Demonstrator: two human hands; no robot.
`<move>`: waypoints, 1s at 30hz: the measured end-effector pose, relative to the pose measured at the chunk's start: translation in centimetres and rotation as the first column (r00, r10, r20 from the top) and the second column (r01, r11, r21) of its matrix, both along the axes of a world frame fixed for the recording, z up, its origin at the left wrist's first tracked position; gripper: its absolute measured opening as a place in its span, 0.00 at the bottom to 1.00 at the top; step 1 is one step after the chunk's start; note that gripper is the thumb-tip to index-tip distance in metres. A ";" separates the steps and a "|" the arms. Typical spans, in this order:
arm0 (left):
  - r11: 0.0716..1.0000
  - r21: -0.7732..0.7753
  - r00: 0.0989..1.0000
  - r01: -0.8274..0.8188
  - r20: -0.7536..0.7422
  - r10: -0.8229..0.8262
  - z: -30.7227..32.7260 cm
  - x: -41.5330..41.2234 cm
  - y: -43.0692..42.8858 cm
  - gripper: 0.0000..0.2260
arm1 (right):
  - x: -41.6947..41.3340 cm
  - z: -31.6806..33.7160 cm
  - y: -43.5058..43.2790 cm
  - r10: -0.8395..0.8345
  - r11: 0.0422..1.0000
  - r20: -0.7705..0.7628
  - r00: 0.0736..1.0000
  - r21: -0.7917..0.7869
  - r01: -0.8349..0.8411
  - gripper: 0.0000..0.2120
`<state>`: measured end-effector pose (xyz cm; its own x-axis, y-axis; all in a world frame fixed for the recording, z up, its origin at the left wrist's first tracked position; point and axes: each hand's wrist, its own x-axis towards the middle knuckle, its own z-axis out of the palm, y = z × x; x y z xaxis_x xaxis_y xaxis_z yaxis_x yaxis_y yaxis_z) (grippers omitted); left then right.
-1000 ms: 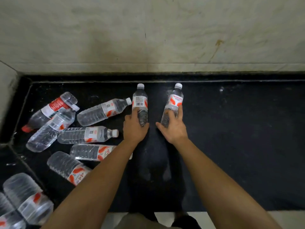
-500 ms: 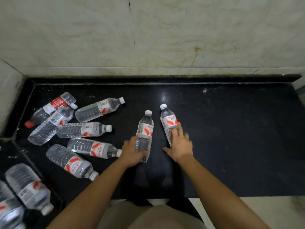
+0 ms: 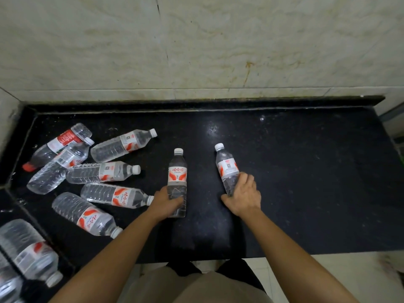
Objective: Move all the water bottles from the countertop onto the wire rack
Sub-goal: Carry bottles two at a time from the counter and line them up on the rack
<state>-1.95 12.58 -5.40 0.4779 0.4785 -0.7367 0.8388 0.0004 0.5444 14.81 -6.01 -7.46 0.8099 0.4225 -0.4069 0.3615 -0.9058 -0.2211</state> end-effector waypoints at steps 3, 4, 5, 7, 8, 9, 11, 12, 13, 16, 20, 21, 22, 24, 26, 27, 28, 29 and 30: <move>0.997 0.046 0.997 -0.065 -0.046 0.067 -1.4 0.7 0.2 0.40 | 0.6 -0.5 1.7 0.045 0.999 0.088 0.995 0.006 -0.046 0.49; 0.995 0.076 0.997 -0.065 -0.048 0.068 -1.5 1.1 0.1 0.43 | 1.1 -0.4 2.6 0.058 0.998 0.098 0.994 0.006 -0.059 0.53; 0.991 0.119 0.996 -0.053 -0.060 0.060 -1.5 1.5 0.1 0.45 | 1.7 -0.3 3.6 0.066 0.998 0.094 0.993 0.004 -0.066 0.55; 0.983 0.184 0.997 -0.025 -0.070 0.039 -1.6 2.4 0.4 0.47 | 2.8 -0.1 5.5 0.038 0.999 0.059 0.998 -0.001 -0.038 0.58; 0.980 0.196 0.997 -0.033 -0.062 0.046 -1.8 2.9 0.7 0.46 | 3.2 0.0 6.2 0.004 1.000 0.034 0.999 -0.001 -0.004 0.59; 0.979 0.199 0.997 -0.049 -0.050 0.061 -2.1 3.4 1.1 0.44 | 3.3 -0.1 6.7 -0.026 1.000 0.015 1.000 -0.003 0.026 0.59; 0.974 0.214 0.996 -0.079 -0.027 0.087 -2.4 4.3 1.5 0.43 | 3.2 -0.2 6.6 -0.005 1.000 0.027 1.000 -0.010 0.005 0.56; 0.970 0.227 0.995 -0.083 -0.029 0.091 -2.8 4.6 1.7 0.43 | 3.2 -0.5 6.1 0.014 1.000 0.035 0.999 0.017 -0.015 0.51; 0.967 0.239 0.995 -0.085 -0.037 0.096 -3.0 4.9 1.6 0.43 | 3.3 -0.6 5.2 0.007 0.996 0.005 1.000 0.085 -0.007 0.44; 0.954 0.281 0.992 -0.102 -0.043 0.118 -3.8 5.1 1.2 0.43 | 3.7 -0.4 1.9 -0.031 0.975 -0.183 0.983 0.209 0.070 0.30; 0.940 0.322 0.991 -0.114 -0.023 0.129 -4.4 5.1 0.5 0.41 | 3.8 -0.7 -2.3 -0.107 0.994 -0.062 0.992 0.024 0.109 0.30; 0.938 0.329 0.992 -0.113 -0.020 0.127 -4.5 5.1 0.4 0.40 | 3.7 -0.8 -2.7 -0.152 0.987 -0.073 0.986 0.036 0.155 0.32; 0.936 0.333 0.992 -0.109 -0.018 0.122 -4.6 5.1 0.3 0.40 | 3.5 -0.9 -2.7 -0.173 0.982 -0.086 0.981 0.059 0.179 0.34; 0.937 0.332 0.993 -0.106 -0.014 0.118 -4.7 5.1 0.4 0.40 | 2.8 -1.0 -2.0 -0.163 0.981 -0.096 0.982 0.094 0.171 0.41; 0.940 0.325 0.993 -0.105 -0.015 0.116 -4.8 5.0 0.5 0.40 | 2.0 -1.2 -1.1 -0.179 0.974 -0.087 0.980 0.125 0.189 0.46; 0.942 0.318 0.993 -0.109 -0.015 0.120 -4.8 4.9 0.6 0.40 | 1.8 -1.4 -0.7 -0.191 0.970 -0.078 0.979 0.135 0.200 0.45; 0.942 0.313 0.992 -0.120 -0.006 0.128 -4.8 4.8 0.5 0.39 | 1.7 -1.5 -0.5 -0.198 0.969 -0.072 0.978 0.137 0.206 0.43; 0.941 0.309 0.990 -0.140 0.015 0.142 -4.8 4.7 0.4 0.38 | 1.7 -1.6 -0.3 -0.203 0.969 -0.071 0.977 0.132 0.211 0.42; 0.939 0.307 0.988 -0.156 0.046 0.149 -4.7 4.5 0.4 0.36 | 1.8 -1.5 -0.2 -0.205 0.970 -0.072 0.976 0.123 0.212 0.41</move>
